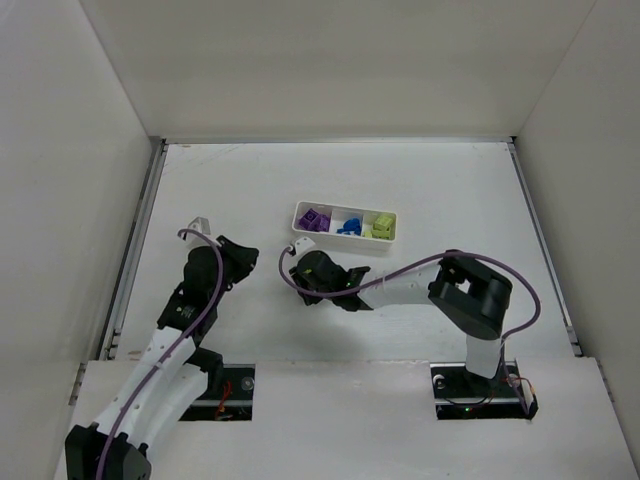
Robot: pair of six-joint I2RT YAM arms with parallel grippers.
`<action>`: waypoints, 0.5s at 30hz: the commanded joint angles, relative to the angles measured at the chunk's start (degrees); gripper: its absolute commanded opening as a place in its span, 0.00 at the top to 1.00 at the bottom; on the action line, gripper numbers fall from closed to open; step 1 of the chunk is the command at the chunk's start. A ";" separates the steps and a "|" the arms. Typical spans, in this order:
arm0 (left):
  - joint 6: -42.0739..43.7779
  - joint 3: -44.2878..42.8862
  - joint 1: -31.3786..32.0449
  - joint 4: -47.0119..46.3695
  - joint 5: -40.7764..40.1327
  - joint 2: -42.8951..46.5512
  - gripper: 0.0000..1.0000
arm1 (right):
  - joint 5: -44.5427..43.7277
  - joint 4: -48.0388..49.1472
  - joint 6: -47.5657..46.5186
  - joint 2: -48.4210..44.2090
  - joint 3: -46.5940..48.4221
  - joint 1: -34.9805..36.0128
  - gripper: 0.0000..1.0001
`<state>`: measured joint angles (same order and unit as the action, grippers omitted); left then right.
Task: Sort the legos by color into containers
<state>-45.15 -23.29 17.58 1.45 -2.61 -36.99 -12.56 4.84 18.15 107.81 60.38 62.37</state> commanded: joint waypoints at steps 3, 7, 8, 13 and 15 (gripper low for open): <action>0.32 -2.46 -1.19 -2.77 1.21 -0.18 0.86 | -2.29 -1.32 -0.22 1.79 2.72 1.04 0.75; 0.06 -2.90 -0.85 -2.86 1.21 -0.97 0.86 | -2.47 1.12 0.83 -1.10 0.27 1.04 0.81; 0.23 -3.25 -0.49 -3.12 1.21 -1.15 0.86 | -2.47 2.18 1.27 -2.07 -0.78 1.04 0.82; 0.23 -6.32 2.40 -5.05 0.59 -4.30 0.86 | -3.00 4.65 3.55 -9.35 -6.67 0.61 0.83; 0.32 -7.99 4.59 -6.80 0.24 -7.20 0.86 | -3.61 5.26 3.99 -13.04 -8.95 -0.10 0.84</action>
<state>-45.12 -26.68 19.92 0.23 -2.13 -41.69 -14.52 6.00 20.38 101.12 53.28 62.81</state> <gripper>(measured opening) 0.142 0.249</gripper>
